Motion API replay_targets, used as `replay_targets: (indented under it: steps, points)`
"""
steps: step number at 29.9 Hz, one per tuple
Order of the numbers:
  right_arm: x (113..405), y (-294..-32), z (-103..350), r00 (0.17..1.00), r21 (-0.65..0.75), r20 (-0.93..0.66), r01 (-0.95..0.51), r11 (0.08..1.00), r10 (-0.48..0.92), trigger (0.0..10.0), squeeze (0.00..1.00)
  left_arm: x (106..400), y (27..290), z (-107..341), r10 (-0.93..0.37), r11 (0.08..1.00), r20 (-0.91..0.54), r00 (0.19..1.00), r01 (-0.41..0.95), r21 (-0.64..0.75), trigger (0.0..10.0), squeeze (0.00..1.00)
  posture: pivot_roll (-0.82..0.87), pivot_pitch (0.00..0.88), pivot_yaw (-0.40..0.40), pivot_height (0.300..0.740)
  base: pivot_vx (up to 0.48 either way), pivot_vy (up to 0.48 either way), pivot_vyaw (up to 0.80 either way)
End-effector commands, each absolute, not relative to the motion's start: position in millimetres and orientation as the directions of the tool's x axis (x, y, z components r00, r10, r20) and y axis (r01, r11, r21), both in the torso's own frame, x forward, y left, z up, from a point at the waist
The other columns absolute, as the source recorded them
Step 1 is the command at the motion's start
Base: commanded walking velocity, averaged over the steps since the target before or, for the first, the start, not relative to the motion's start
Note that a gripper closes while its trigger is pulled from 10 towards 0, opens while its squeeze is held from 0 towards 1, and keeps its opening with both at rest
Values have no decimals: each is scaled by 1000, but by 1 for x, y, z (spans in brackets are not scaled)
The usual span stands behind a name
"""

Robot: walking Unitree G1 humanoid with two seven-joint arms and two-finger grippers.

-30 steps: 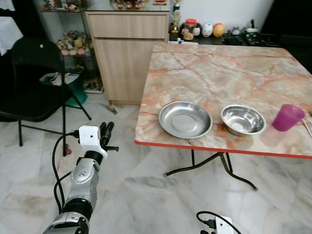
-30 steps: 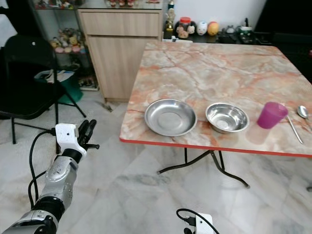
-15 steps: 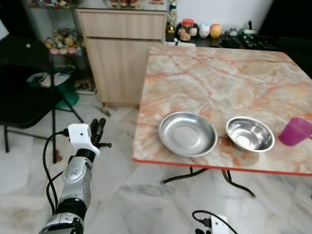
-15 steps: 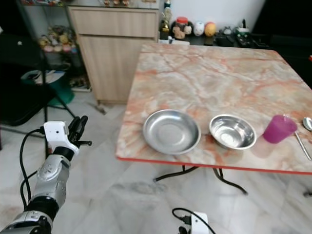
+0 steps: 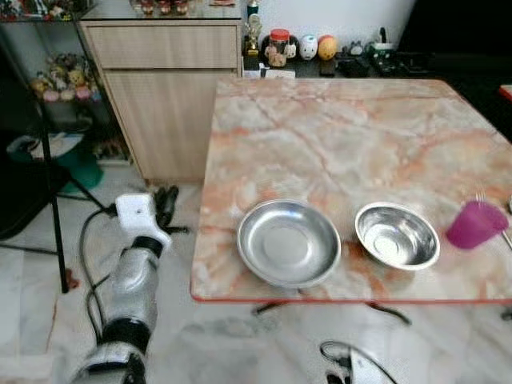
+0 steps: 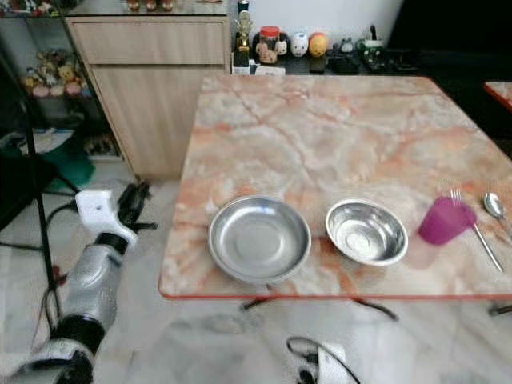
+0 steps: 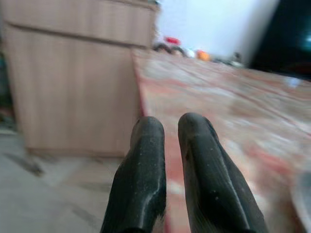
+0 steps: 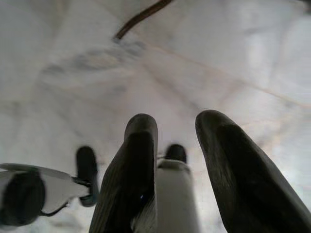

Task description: Setting the table

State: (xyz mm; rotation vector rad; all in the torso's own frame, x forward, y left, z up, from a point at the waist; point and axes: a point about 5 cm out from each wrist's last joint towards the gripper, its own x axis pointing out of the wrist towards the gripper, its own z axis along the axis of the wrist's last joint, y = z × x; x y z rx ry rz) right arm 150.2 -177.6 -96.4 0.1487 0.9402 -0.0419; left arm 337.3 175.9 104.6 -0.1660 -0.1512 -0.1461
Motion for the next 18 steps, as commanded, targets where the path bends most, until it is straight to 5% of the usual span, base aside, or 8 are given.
replay_targets:
  steps: [1, 7, 18]
  points:
    - [146, -176, -98, 576, 113, -816, 103, 988, 33, 10000, 0, 338, 179, 114, -152, 975, 184, 971, 179, -136, 10000, 0, 89, 0, -34, 740, 0, 0, 0]
    - [146, -176, -98, 574, 113, -818, 98, 989, 36, 10000, 0, 334, 181, 115, -155, 976, 193, 969, 180, -120, 10000, 0, 99, 0, -34, 740, 0, 0, 0]
    - [147, -175, -98, 574, 116, -818, 97, 989, 40, 10000, 0, 336, 180, 115, -147, 979, 175, 973, 168, -113, 10000, 0, 94, 0, -32, 740, 0, -469, 0]
